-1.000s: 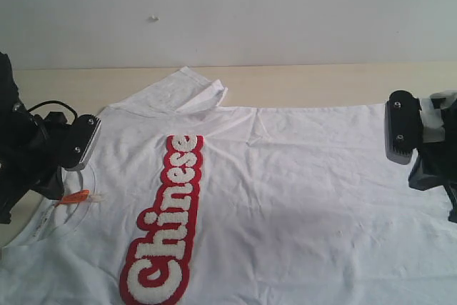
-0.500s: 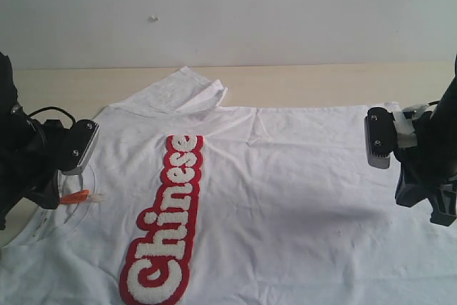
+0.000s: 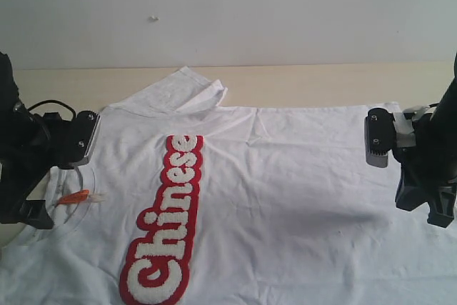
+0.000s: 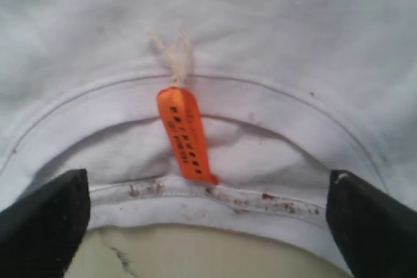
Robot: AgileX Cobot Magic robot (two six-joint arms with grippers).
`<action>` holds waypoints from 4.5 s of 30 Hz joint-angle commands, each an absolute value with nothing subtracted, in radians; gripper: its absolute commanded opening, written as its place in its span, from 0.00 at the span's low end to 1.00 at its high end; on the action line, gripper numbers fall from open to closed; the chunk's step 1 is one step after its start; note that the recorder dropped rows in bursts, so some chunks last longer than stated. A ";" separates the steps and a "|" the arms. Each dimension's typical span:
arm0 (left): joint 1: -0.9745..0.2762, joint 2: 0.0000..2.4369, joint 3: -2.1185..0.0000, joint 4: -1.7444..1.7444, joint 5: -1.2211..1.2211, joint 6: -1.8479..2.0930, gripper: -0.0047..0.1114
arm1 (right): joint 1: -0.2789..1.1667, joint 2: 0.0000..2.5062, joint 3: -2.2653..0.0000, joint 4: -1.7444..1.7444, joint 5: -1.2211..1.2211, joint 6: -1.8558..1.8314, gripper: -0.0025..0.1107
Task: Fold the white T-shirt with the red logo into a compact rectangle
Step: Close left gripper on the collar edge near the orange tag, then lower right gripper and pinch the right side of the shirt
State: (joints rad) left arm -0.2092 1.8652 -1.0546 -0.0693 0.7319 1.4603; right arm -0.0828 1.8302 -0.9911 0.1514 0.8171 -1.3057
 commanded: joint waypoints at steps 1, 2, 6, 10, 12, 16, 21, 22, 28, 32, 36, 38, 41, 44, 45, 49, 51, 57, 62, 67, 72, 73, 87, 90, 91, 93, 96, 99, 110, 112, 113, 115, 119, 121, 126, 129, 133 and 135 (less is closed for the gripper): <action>-0.207 1.862 -1.062 -0.078 0.705 1.430 0.95 | -0.081 1.828 -0.996 0.176 0.824 -1.304 0.02; -0.207 1.862 -1.062 -0.078 0.705 1.430 0.95 | -0.081 1.828 -0.996 0.176 0.824 -1.304 0.02; -0.207 1.865 -1.062 -0.078 0.708 1.457 0.94 | -0.081 1.828 -0.996 0.176 0.824 -1.304 0.02; -0.207 1.880 -1.062 -0.078 0.713 1.512 0.92 | -0.081 1.828 -0.996 0.176 0.824 -1.306 0.02; -0.207 1.887 -1.062 -0.078 0.716 1.562 0.91 | -0.081 1.828 -0.996 0.176 0.824 -1.306 0.02; -0.202 1.919 -1.099 -0.081 0.733 1.584 0.87 | -0.081 1.828 -0.996 0.176 0.828 -1.304 0.02; -0.168 1.965 -1.190 -0.121 0.849 1.584 0.85 | -0.081 1.828 -0.996 0.176 0.836 -1.304 0.02; -0.162 1.973 -1.203 -0.125 0.868 1.584 0.84 | -0.081 1.828 -0.996 0.176 0.836 -1.304 0.02; -0.157 1.982 -1.212 -0.164 0.903 1.593 0.84 | -0.081 1.828 -0.996 0.176 0.832 -1.304 0.02; -0.157 1.986 -1.212 -0.202 0.903 1.618 0.84 | -0.081 1.828 -0.996 0.176 0.832 -1.304 0.02; -0.157 2.004 -1.212 -0.204 0.917 1.616 0.84 | -0.081 1.828 -0.996 0.176 0.832 -1.304 0.02; -0.157 2.015 -1.212 -0.207 0.920 1.612 0.84 | -0.081 1.828 -0.996 0.176 0.832 -1.304 0.02; -0.157 2.025 -1.212 -0.212 0.911 1.608 0.84 | -0.081 1.828 -0.996 0.176 0.832 -1.304 0.02; -0.157 2.037 -1.212 -0.213 0.892 1.596 0.84 | -0.081 1.828 -0.996 0.176 0.832 -1.304 0.02; -0.157 2.043 -1.212 -0.213 0.884 1.595 0.84 | -0.081 1.828 -0.996 0.176 0.832 -1.304 0.02; -0.157 2.069 -1.212 -0.213 0.863 1.589 0.84 | -0.081 1.828 -0.996 0.176 0.832 -1.304 0.02; -0.157 2.085 -1.212 -0.216 0.857 1.588 0.84 | -0.081 1.828 -0.996 0.176 0.832 -1.304 0.02; -0.157 2.123 -1.212 -0.238 0.854 1.561 0.51 | -0.081 1.828 -0.996 0.176 0.832 -1.304 0.02; -0.157 2.135 -1.212 -0.246 0.854 1.559 0.04 | -0.081 1.828 -0.996 0.176 0.832 -1.304 0.02; -0.157 2.135 -1.212 -0.248 0.861 1.559 0.04 | -0.081 1.828 -0.996 0.176 0.832 -1.304 0.02; -0.157 2.120 -1.212 -0.248 0.865 1.554 0.04 | -0.081 1.828 -0.996 0.171 0.824 -1.308 0.02; -0.157 2.112 -1.212 -0.248 0.865 1.554 0.04 | -0.081 1.828 -0.996 0.145 0.811 -1.308 0.02; -0.150 2.067 -1.212 -0.238 0.885 1.554 0.04 | -0.107 1.886 -0.996 -0.161 0.786 -1.280 0.02; -0.150 2.067 -1.212 -0.238 0.887 1.554 0.04 | -0.111 1.893 -0.996 -0.150 0.786 -1.218 0.02; -0.150 2.067 -1.212 -0.238 0.887 1.554 0.04 | -0.111 1.893 -0.996 -0.150 0.778 -1.180 0.02; -0.148 2.067 -1.212 -0.238 0.887 1.554 0.04 | -0.111 1.890 -0.996 -0.150 0.758 -1.104 0.03; -0.148 2.067 -1.212 -0.238 0.885 1.554 0.04 | -0.109 1.864 -0.996 -0.140 0.742 -1.072 0.21; -0.148 2.067 -1.212 -0.238 0.885 1.554 0.04 | -0.109 1.826 -0.996 -0.132 0.746 -1.072 0.54; -0.148 2.067 -1.212 -0.240 0.884 1.554 0.04 | -0.113 1.833 -0.994 -0.124 0.791 -1.386 0.78; -0.148 2.067 -1.212 -0.240 0.884 1.554 0.04 | -0.113 1.848 -0.994 -0.124 0.769 -1.386 0.78; -0.148 2.067 -1.212 -0.240 0.884 1.554 0.04 | -0.113 1.857 -0.994 -0.132 0.747 -1.383 0.78; -0.148 2.067 -1.212 -0.240 0.880 1.554 0.04 | -0.113 1.866 -0.994 -0.136 0.736 -1.382 0.78; -0.148 2.067 -1.212 -0.244 0.873 1.554 0.04 | -0.131 1.902 -0.994 -0.138 0.729 -1.353 0.78; -0.148 2.067 -1.212 -0.244 0.871 1.554 0.04 | -0.134 1.910 -0.994 -0.138 0.729 -1.348 0.78; -0.148 2.067 -1.212 -0.246 0.869 1.554 0.04 | -0.134 1.926 -0.994 -0.138 0.726 -1.350 0.73; -0.148 2.067 -1.212 -0.249 0.869 1.554 0.04 | -0.134 1.971 -0.994 -0.136 0.720 -1.348 0.50; -0.148 2.068 -1.212 -0.249 0.869 1.554 0.04 | -0.134 1.999 -0.994 -0.132 0.709 -1.329 0.31; -0.148 2.068 -1.212 -0.249 0.867 1.554 0.04 | -0.134 2.000 -0.994 -0.132 0.709 -1.299 0.19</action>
State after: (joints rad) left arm -0.1514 2.0611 -1.2265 -0.2560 0.8612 1.5599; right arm -0.1286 1.9491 -1.0066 -0.1299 0.7647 -1.3254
